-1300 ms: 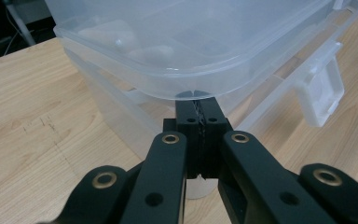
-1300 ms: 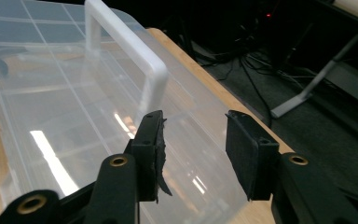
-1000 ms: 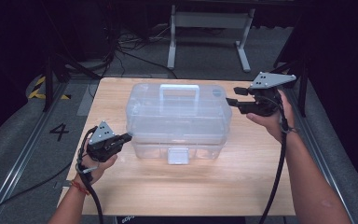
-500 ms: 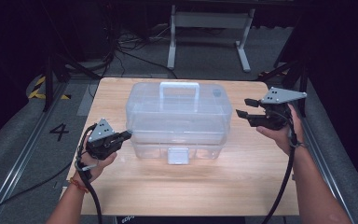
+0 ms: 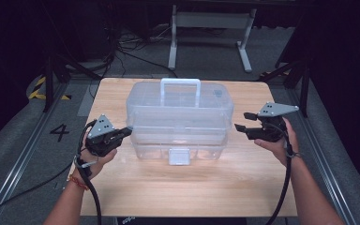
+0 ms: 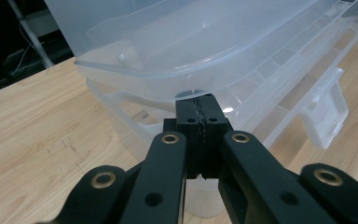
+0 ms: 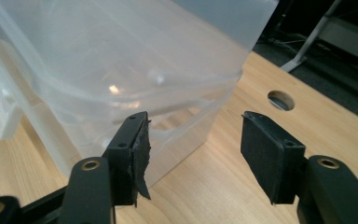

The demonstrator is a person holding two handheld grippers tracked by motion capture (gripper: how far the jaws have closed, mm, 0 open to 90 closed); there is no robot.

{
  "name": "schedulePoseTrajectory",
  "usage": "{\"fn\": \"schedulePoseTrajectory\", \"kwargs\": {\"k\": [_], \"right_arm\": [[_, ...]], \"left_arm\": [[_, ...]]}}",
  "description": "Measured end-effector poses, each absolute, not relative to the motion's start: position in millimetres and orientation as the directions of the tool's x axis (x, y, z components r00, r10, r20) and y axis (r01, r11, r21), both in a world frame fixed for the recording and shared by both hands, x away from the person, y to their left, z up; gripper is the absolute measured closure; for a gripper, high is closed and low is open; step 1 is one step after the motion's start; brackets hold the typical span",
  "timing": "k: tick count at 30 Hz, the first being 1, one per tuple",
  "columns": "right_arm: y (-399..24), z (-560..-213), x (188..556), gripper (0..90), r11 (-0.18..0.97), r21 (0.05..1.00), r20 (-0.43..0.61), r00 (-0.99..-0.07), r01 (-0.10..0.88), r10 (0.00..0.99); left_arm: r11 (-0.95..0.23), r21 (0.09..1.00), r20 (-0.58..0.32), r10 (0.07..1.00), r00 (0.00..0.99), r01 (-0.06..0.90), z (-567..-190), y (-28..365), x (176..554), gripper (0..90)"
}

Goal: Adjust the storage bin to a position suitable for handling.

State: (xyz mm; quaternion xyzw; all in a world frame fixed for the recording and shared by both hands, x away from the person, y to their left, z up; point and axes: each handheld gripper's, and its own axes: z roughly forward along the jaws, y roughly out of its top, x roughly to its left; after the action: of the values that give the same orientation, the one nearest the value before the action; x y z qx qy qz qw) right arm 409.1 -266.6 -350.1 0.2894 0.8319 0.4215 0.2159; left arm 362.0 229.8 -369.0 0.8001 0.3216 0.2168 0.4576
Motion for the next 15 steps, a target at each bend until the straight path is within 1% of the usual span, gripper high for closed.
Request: {"fn": "schedulePoseTrajectory", "kwargs": {"k": [2, 4, 8, 12, 15], "right_arm": [[-264.0, -356.1, 408.9, 42.0, 0.489, 0.821, -0.125, -0.743, 0.294, 0.658], [-261.6, -359.0, 408.4, 41.5, 0.477, 0.830, -0.115, -0.750, 0.288, 0.652], [-255.7, -359.9, 406.7, 41.5, 0.465, 0.848, -0.136, -0.745, 0.253, 0.653], [-250.9, -358.7, 406.7, 41.6, 0.423, 0.877, -0.127, -0.740, 0.227, 0.660], [-246.0, -359.7, 407.9, 41.7, 0.423, 0.880, -0.139, -0.736, 0.215, 0.663]], "left_arm": [[-0.378, 0.869, 0.055, 0.714, 0.698, 0.318, -367.7, 229.4, 362.7, 89.8], [-0.380, 0.869, 0.058, 0.713, 0.699, 0.316, -366.0, 229.2, 364.3, 89.7], [-0.383, 0.868, 0.060, 0.714, 0.698, 0.316, -362.1, 227.5, 366.5, 89.6], [-0.387, 0.865, 0.060, 0.712, 0.700, 0.319, -359.2, 226.2, 368.2, 89.6], [-0.396, 0.862, 0.072, 0.714, 0.697, 0.317, -357.6, 225.4, 368.6, 89.4]]}}
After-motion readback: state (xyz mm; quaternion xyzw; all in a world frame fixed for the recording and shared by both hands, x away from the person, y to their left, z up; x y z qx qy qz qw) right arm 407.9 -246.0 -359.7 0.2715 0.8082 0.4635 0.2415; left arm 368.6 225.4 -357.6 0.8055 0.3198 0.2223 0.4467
